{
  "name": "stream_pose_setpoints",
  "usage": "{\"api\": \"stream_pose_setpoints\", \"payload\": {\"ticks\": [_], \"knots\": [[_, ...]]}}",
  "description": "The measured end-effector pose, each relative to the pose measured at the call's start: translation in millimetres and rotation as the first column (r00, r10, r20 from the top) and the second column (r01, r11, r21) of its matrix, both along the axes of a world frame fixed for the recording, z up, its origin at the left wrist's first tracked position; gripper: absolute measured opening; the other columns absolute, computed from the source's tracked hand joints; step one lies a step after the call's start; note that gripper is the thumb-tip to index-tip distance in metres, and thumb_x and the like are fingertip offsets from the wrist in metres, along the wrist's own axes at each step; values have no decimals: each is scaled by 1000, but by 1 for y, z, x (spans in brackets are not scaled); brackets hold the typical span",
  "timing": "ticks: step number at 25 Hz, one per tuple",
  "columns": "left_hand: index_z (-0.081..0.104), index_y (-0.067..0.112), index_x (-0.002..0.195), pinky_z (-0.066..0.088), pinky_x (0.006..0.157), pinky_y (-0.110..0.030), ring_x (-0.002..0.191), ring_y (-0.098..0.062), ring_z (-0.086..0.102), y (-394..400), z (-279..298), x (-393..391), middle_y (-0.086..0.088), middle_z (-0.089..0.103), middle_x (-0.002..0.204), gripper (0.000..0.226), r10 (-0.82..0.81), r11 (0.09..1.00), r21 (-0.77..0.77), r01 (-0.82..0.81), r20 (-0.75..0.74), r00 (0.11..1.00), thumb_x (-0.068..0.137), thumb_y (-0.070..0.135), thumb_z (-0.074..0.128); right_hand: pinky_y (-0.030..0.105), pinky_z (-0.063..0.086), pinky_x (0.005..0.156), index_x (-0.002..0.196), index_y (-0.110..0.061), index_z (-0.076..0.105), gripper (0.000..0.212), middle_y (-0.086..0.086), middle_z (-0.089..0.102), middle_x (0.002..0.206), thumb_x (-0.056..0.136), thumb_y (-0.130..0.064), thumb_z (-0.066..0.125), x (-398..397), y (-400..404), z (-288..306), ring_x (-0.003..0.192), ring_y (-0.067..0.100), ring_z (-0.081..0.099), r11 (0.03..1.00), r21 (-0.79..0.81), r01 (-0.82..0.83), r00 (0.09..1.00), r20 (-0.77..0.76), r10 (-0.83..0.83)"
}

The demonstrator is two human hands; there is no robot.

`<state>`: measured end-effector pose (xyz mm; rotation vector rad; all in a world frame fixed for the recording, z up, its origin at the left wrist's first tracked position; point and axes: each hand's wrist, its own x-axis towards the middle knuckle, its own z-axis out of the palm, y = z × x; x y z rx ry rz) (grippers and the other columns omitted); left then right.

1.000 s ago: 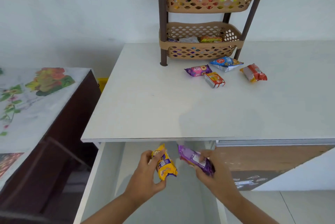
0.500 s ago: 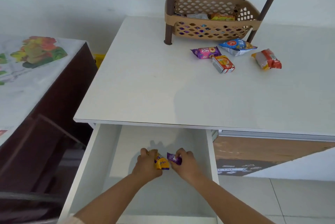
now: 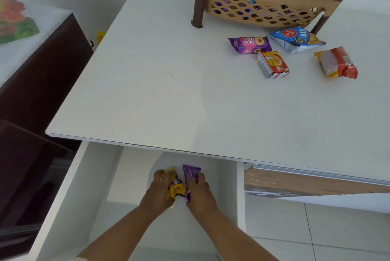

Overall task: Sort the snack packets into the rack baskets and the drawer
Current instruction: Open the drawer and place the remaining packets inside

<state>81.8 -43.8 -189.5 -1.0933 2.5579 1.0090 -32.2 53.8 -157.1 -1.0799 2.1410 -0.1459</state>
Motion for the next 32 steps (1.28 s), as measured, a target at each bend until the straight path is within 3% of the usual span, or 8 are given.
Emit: {"api": "stream_pose_setpoints", "payload": {"ticks": [6,13,16,18,20,25,28,32], "knots": [[16,20,145,47,93,-29,127,-26,44,2,-7,-3,-13,-5,155,77,-110,992,-59,110,5,994,83,19,62,36,42,99,148,-22,7,76,13,-5,157,89,1,48,1,-1,0,129,30,30,995,58,-79,996,-31,81],[-11,29,144,9,114,-52,143,-29,-8,2,1,3,-9,-24,153,94,-231,957,-133,258,189,954,82,44,57,39,29,112,148,-25,0,79,10,-8,157,90,1,48,-4,-4,13,142,29,11,990,87,-113,991,-56,118],[5,21,146,4,115,-42,144,-25,1,8,32,-6,-5,-8,155,77,-271,948,-181,263,-22,962,87,33,52,33,30,111,148,-22,10,64,8,0,158,95,-13,45,1,-9,37,142,24,15,999,-26,-35,999,-40,34],[35,9,138,25,111,-31,134,-28,37,8,64,-12,-9,31,147,61,-308,943,-215,254,-274,911,81,12,57,28,33,108,147,-19,16,56,5,15,155,96,-19,41,2,-9,60,136,21,29,993,-115,39,999,15,-37],[59,6,116,49,90,-25,104,-23,61,4,92,-14,-11,64,115,42,-382,904,-371,212,-481,789,74,4,58,27,40,100,137,-13,36,45,8,35,144,93,-19,43,-4,-4,90,121,22,46,985,-165,44,997,65,-34],[54,11,106,44,82,-21,94,-14,54,-10,156,-45,-7,64,101,26,-497,831,-546,105,-645,580,80,11,55,16,51,75,86,-36,61,11,-14,68,88,85,-30,52,-50,17,175,83,2,63,852,-490,184,970,232,-76],[49,13,123,45,95,-29,115,-19,51,-32,175,-87,-9,56,125,43,-406,830,-554,63,-525,748,82,23,60,9,45,85,91,-42,57,16,-23,65,96,87,-27,58,-96,15,187,93,-2,61,701,-652,290,954,133,-270],[14,13,145,10,116,-33,142,-16,15,-66,159,-135,-3,21,154,76,-301,848,-512,138,-251,920,88,55,41,29,33,104,129,-24,41,58,-2,42,139,79,-34,69,-149,7,154,125,16,41,719,-574,393,865,-35,-501]]}}
